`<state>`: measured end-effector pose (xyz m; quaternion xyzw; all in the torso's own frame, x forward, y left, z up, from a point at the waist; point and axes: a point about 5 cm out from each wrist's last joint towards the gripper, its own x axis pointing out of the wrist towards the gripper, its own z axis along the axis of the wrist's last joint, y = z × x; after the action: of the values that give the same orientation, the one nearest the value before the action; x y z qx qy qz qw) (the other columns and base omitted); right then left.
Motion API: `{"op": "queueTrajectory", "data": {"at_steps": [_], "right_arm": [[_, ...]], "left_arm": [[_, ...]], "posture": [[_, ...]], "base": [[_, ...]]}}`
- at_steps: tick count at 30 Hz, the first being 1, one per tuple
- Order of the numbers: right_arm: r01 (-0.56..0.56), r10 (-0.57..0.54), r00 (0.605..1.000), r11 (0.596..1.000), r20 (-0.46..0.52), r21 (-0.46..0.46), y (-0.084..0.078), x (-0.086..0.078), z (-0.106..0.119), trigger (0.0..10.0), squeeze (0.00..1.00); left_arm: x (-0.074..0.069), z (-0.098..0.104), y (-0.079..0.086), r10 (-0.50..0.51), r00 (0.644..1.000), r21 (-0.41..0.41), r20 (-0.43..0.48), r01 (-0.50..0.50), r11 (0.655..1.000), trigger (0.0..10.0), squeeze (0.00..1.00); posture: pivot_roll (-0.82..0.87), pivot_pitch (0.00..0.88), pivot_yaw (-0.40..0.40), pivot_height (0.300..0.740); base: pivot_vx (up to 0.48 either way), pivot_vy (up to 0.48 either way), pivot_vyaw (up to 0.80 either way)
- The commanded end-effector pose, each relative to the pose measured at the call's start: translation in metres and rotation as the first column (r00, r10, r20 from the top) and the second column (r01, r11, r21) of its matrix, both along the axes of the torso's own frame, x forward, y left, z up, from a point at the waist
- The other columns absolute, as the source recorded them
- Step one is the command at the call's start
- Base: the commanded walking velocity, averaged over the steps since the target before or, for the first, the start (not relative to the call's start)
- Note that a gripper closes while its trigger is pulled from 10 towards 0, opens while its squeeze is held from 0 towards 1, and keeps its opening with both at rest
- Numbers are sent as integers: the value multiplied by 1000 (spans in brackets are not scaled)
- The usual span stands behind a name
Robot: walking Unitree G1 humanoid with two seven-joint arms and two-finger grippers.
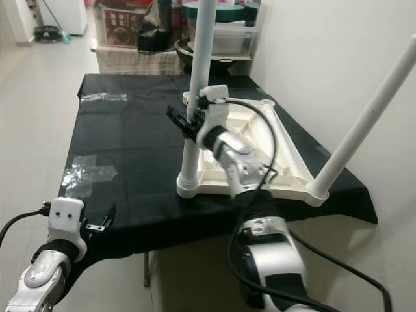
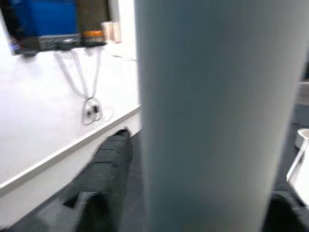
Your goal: Building children table
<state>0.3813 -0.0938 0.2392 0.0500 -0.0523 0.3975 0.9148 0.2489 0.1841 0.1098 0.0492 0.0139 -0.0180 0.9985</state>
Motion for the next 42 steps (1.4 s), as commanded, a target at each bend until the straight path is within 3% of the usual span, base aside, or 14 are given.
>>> {"op": "queueTrajectory", "data": {"at_steps": [1, 3, 10, 18, 22, 25, 26, 27, 30, 31, 34, 40, 41, 42], "right_arm": [[-116, 110, 990, 991, -86, -64, 22, -7, -29, 4863, 0], [-102, 93, 991, 990, -97, -96, 25, -6, -37, 0, 0], [226, -271, 954, 930, -126, -290, 14, 10, -57, 0, 0], [789, -834, 526, 551, -165, -272, -27, 4, -69, 0, 0], [758, -796, 585, 605, -155, -242, -5, -5, -66, 0, 0], [672, -705, 694, 707, -145, -220, 17, -11, -62, 10000, 0], [672, -705, 694, 707, -145, -220, 17, -11, -62, 10000, 0], [645, -667, 738, 743, -108, -182, 21, -11, -54, 10000, 1000], [599, -611, 791, 782, -21, -171, 13, 0, -35, 10000, 788], [549, -555, 832, 823, -7, -145, 10, 6, -25, 10000, 0], [208, -209, 978, 972, 10, -108, 14, 3, -16, 10000, 0], [-146, 146, 989, 969, -15, -197, 6, -12, -36, 10000, 0], [-166, 161, 986, 961, -44, -220, 9, -14, -44, 4275, 0], [-175, 166, 984, 956, -61, -235, 11, -14, -48, 4275, 0]], "left_arm": [[1, -1, 0, -1, 1000, 11, -8, 1, 1000, 10000, 0], [1, -1, 1, 0, 1000, 13, -7, 0, 1000, 10000, 0], [-1, -2, 1, -1, 1000, 18, -11, 1, 1000, 10000, 0], [1, -2, -3, -10, 1000, 13, -10, 10, 1000, 10000, 0], [0, -3, -4, -13, 1000, 11, -14, 13, 1000, 10000, 0], [0, -4, -5, -18, 1000, 11, -18, 18, 1000, 10000, 0], [0, -4, -5, -18, 1000, 11, -18, 18, 1000, 10000, 0], [0, -4, -4, -18, 1000, 12, -18, 19, 1000, 10000, 0], [0, -3, -1, -13, 1000, 11, -18, 14, 1000, 10000, 0], [0, -4, 0, -11, 1000, 10, -18, 11, 1000, 10000, 0], [0, -4, -1, -13, 1000, 4, -18, 13, 1000, 10000, 0], [2, -2, -4, -23, 1000, 0, -13, 23, 1000, 10000, 0], [3, -2, -3, -21, 1000, 1, -12, 21, 1000, 10000, 0], [3, -1, -3, -20, 1000, 2, -11, 20, 1000, 10000, 0]], "posture": [[78, 0, -133, 740], [80, 0, -133, 740], [73, 0, -122, 740], [63, 0, -114, 740], [59, 0, -107, 740], [57, 0, -108, 740], [57, 0, -108, 740], [56, 0, -110, 740], [52, 0, -113, 740], [51, 0, -114, 740], [50, 0, -114, 740], [51, 0, -117, 740], [55, 0, -118, 740], [55, 0, -118, 740]], "base": [[0, 0, 0], [0, 0, 0], [0, 0, 0], [0, 0, 0], [0, 0, 0], [0, 0, 0], [0, 0, 0], [0, 0, 0], [0, 0, 0], [0, 0, 0], [0, 0, 0], [0, 0, 0], [0, 0, 0], [0, 0, 0]]}}
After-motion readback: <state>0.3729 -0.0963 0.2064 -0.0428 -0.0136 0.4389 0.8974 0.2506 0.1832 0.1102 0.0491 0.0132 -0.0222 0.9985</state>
